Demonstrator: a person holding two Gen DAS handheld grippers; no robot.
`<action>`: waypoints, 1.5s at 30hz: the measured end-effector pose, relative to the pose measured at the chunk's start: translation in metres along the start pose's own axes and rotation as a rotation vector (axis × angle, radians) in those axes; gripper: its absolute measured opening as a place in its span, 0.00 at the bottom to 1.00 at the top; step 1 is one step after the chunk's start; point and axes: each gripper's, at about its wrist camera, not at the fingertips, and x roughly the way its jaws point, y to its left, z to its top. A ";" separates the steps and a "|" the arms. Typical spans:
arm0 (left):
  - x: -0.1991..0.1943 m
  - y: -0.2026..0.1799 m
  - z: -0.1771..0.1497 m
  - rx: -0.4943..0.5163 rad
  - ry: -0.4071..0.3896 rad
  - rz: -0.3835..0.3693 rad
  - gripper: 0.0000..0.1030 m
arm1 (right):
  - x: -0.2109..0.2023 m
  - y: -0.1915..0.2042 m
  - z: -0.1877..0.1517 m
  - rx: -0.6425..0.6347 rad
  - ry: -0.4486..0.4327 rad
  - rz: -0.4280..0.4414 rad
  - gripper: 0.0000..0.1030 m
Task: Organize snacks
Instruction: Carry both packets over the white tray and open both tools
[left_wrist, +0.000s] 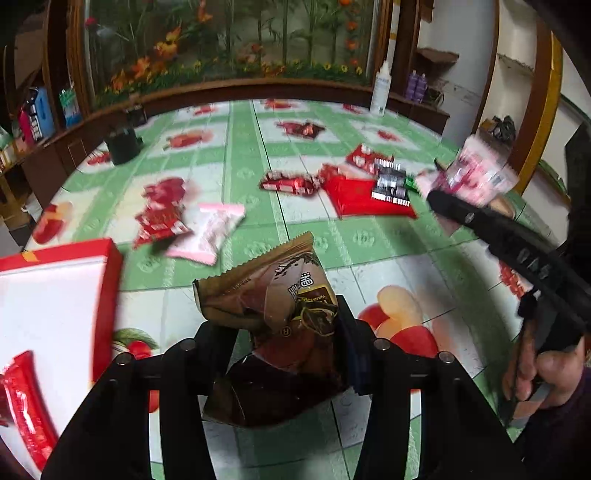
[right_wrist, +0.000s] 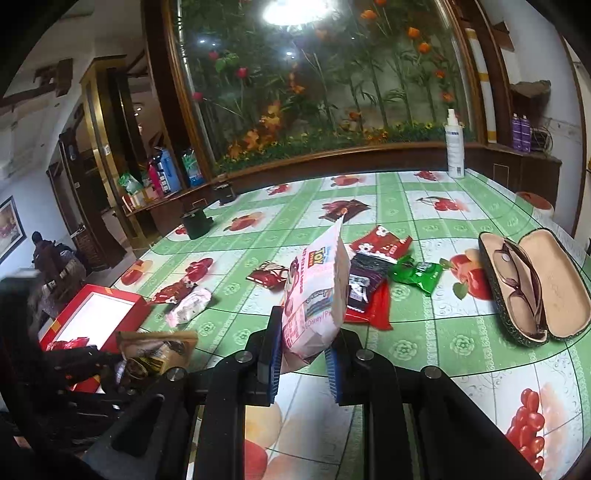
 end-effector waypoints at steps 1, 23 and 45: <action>-0.006 0.002 0.001 -0.001 -0.016 0.002 0.46 | 0.000 0.003 -0.001 0.000 -0.003 0.007 0.20; -0.079 0.169 -0.029 -0.238 -0.144 0.302 0.47 | 0.059 0.212 -0.019 -0.238 0.071 0.390 0.20; -0.073 0.205 -0.058 -0.313 -0.083 0.336 0.47 | 0.090 0.291 -0.057 -0.397 0.283 0.557 0.20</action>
